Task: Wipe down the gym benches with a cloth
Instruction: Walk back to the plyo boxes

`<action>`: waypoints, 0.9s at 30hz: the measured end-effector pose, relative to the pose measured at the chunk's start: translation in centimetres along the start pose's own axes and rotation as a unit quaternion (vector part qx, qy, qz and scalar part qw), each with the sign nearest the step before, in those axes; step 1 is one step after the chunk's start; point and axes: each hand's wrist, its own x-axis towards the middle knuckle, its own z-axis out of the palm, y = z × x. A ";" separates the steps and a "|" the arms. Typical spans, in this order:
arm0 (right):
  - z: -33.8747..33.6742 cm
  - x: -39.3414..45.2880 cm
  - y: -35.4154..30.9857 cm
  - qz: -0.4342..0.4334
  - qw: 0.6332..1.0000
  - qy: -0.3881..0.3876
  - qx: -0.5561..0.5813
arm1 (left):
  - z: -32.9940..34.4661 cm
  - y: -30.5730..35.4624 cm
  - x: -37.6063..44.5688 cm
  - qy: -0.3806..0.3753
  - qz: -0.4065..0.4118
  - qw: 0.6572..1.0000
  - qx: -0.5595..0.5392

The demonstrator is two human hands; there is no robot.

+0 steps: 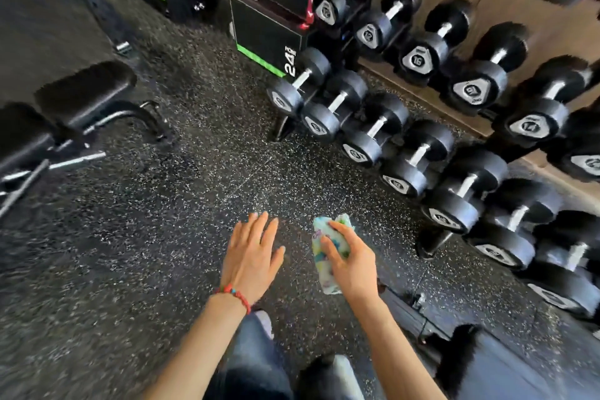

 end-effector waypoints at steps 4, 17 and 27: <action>3.1 3.4 -3.8 -0.018 0.999 -0.027 -0.015 | -2.0 -5.0 2.0 0.001 -0.039 0.999 0.019; 7.6 17.1 -10.5 -0.048 0.992 -0.120 -0.014 | -2.6 -12.0 11.6 0.038 -0.145 0.988 0.036; 8.3 30.8 -15.5 -0.097 0.980 -0.169 -0.030 | -4.4 -13.1 23.0 0.023 -0.201 0.979 0.027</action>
